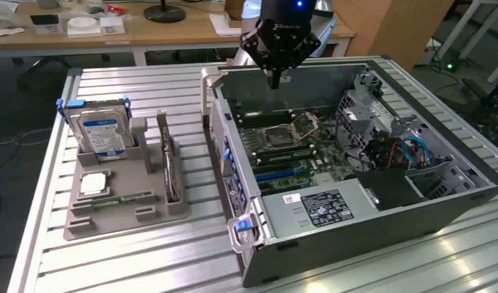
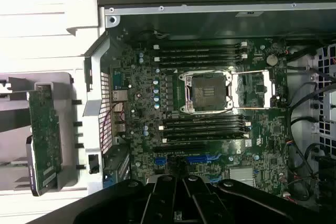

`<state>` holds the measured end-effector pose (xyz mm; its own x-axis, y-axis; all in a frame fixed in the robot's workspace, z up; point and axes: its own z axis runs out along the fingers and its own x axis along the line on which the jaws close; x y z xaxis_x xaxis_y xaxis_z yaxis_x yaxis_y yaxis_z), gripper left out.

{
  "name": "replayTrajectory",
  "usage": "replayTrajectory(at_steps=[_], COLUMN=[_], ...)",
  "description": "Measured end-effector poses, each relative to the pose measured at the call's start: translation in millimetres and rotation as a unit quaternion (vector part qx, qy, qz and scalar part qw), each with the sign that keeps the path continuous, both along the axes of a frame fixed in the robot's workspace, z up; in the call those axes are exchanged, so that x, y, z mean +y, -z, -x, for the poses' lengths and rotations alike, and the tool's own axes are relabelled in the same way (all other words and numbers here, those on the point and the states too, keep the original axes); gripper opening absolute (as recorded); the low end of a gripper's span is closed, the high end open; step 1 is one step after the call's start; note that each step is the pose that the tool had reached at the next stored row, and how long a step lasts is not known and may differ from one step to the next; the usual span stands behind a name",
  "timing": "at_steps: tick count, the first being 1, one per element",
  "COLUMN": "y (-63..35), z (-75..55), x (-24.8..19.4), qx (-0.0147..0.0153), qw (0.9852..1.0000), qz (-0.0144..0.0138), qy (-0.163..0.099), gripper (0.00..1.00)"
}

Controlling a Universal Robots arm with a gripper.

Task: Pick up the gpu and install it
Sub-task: 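Reach for the gpu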

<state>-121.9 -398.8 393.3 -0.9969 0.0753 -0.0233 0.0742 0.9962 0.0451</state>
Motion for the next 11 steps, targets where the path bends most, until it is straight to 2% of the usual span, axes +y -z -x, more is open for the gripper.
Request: replayTrajectory(at_steps=[6, 11], y=[-0.1, 0.0], z=[2.9, 11.4], x=[0.0, -0.1], qx=[0.0000, 0.0000], qw=[1.0000, 1.0000], qz=[0.0000, 0.0000], qy=[0.000, 0.000], gripper=[0.11, 0.11])
